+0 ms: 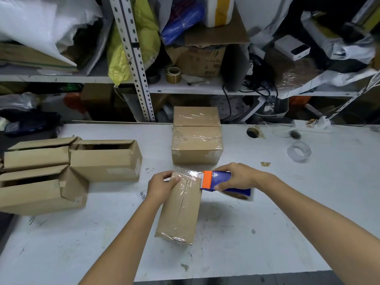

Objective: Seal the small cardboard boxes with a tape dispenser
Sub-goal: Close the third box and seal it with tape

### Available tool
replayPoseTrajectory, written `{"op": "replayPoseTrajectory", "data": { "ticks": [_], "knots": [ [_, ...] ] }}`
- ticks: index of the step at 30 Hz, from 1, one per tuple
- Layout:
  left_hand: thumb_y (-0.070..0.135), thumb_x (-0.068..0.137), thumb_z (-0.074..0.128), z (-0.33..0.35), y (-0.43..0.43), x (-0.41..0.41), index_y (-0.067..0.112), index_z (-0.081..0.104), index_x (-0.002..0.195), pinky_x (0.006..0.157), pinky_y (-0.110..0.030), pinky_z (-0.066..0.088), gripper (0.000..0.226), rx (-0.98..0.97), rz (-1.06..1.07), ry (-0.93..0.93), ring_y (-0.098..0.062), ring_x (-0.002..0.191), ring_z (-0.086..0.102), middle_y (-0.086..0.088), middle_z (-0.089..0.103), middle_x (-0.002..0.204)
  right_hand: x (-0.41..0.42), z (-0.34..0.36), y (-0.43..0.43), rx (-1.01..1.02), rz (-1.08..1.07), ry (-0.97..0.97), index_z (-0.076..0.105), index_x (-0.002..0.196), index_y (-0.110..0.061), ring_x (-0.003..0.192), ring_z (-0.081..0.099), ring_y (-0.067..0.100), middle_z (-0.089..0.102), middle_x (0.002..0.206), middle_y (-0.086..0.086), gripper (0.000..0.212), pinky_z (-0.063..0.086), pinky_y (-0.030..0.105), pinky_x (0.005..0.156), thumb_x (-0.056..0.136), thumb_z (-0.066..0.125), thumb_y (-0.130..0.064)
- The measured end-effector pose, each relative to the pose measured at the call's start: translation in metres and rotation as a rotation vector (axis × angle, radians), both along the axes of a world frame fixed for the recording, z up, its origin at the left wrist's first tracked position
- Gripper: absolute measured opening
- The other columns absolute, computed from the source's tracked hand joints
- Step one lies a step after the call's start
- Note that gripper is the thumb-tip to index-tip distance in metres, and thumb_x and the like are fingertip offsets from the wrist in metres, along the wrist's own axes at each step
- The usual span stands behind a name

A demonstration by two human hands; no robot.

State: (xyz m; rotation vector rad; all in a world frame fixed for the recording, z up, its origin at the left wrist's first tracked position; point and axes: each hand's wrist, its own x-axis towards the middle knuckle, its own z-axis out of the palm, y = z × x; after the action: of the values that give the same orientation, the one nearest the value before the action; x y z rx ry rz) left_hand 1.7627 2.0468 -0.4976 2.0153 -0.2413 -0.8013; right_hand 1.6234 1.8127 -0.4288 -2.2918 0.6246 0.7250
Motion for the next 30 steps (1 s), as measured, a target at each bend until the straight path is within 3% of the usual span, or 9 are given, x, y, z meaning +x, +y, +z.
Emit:
{"op": "replayPoseTrajectory", "data": {
  "ticks": [10,14,18,24,26,30],
  "knots": [
    [0.027,0.09,0.071,-0.003,-0.001,0.001,0.02,0.074,0.114,0.086,-0.023,0.044,0.026,0.001,-0.009,-0.047,-0.008,0.103,0.063,0.006,0.073,0.107,-0.041,-0.002,-0.017,0.089,-0.107,0.017,0.046,0.136,-0.042,0.096,0.061,0.014,0.057,0.117,-0.015,0.068,0.05,0.02,0.071,0.077,0.076,-0.057],
    [0.028,0.09,0.07,-0.006,-0.001,0.001,0.018,0.073,0.117,0.089,-0.025,0.045,0.028,0.013,-0.013,-0.057,-0.011,0.106,0.063,0.005,0.072,0.11,-0.04,-0.004,-0.015,0.055,-0.093,0.02,0.046,0.138,-0.043,0.1,0.06,0.015,0.058,0.122,-0.012,0.069,0.053,0.025,0.079,0.078,0.076,-0.056],
    [0.029,0.09,0.07,-0.009,-0.001,0.0,0.019,0.073,0.118,0.092,-0.027,0.048,0.029,0.011,-0.015,-0.054,-0.011,0.107,0.064,0.005,0.073,0.111,-0.029,-0.017,-0.001,-0.04,-0.028,0.037,0.042,0.142,-0.04,0.108,0.056,0.016,0.055,0.132,-0.009,0.072,0.052,0.032,0.089,0.08,0.073,-0.058],
    [0.03,0.091,0.069,-0.011,0.0,-0.002,0.023,0.074,0.114,0.094,-0.029,0.049,0.025,0.021,-0.009,-0.076,-0.009,0.105,0.064,0.006,0.074,0.107,-0.021,-0.026,0.024,-0.314,0.127,-0.074,0.036,0.147,-0.041,0.109,0.057,0.02,0.061,0.129,-0.005,0.069,0.049,0.031,0.078,0.086,0.064,-0.057],
    [0.032,0.089,0.069,-0.012,-0.001,-0.002,0.025,0.075,0.112,0.095,-0.032,0.051,0.025,0.025,0.007,-0.072,-0.009,0.104,0.065,0.008,0.074,0.105,-0.025,-0.034,0.03,-0.351,0.077,-0.118,0.037,0.146,-0.042,0.107,0.059,0.021,0.063,0.126,-0.005,0.068,0.047,0.03,0.075,0.085,0.064,-0.057],
    [0.033,0.089,0.07,-0.013,0.0,-0.003,0.026,0.075,0.113,0.097,-0.035,0.051,0.026,0.023,0.01,-0.065,-0.009,0.104,0.066,0.008,0.075,0.105,-0.034,-0.051,0.033,-0.086,-0.213,-0.104,0.047,0.141,-0.038,0.107,0.059,0.019,0.062,0.128,-0.007,0.068,0.052,0.036,0.088,0.08,0.069,-0.059]
  ]
}}
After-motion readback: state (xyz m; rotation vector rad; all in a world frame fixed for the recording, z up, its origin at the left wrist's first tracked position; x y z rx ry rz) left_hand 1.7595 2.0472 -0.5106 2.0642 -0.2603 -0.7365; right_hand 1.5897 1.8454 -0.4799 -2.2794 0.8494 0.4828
